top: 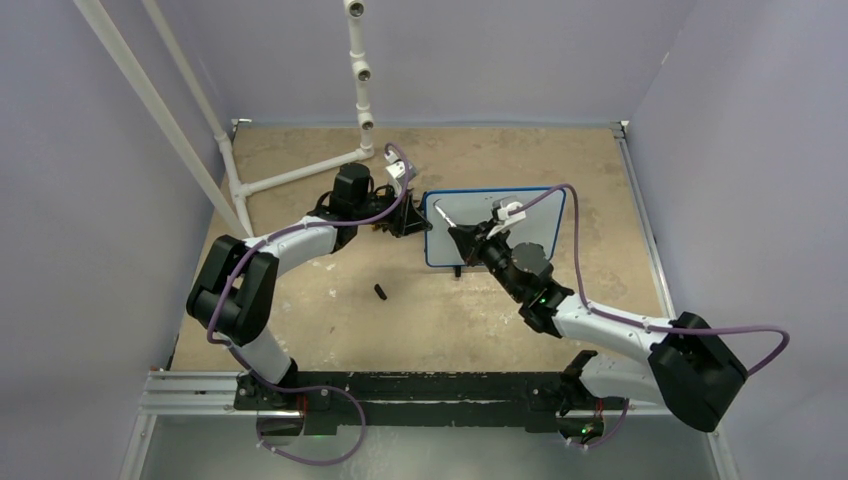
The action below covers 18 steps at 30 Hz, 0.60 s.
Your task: Write a sentence on the whiteboard
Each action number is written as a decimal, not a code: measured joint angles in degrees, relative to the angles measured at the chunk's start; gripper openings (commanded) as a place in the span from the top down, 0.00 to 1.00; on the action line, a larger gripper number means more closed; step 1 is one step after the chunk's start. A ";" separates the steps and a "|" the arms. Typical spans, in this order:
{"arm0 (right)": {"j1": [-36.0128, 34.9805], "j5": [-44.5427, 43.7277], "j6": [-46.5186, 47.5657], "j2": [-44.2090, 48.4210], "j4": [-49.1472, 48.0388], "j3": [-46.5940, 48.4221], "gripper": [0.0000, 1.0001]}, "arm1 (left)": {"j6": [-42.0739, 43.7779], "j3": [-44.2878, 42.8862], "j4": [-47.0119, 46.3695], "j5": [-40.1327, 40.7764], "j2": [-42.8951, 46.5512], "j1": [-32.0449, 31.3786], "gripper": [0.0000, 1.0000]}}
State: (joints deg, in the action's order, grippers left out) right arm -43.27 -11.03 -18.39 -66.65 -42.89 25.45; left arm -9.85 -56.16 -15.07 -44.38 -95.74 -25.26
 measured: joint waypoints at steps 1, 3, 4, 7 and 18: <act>-0.24 0.00 0.02 -0.15 0.02 0.00 1.00 | 0.00 0.00 0.02 0.00 0.00 0.00 1.00; -0.63 -0.07 0.00 -0.48 0.09 0.00 1.00 | 0.00 0.00 0.04 0.00 0.00 0.00 1.00; -0.76 -0.17 0.00 -0.50 0.28 0.00 1.00 | 0.00 0.00 0.07 0.00 0.00 0.00 1.00; -1.18 -1.07 -0.04 -0.46 0.81 0.00 1.00 | 0.02 -0.20 0.39 0.00 0.00 0.00 1.00; -1.68 -6.49 -1.60 3.06 3.30 -0.52 1.00 | 0.04 -0.31 0.59 0.07 0.00 0.00 1.00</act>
State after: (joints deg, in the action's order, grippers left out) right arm -44.95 -17.52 -19.99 -63.59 -39.59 24.93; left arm -9.80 -56.47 -14.48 -44.31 -95.74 -25.26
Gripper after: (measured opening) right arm 0.122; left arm 0.103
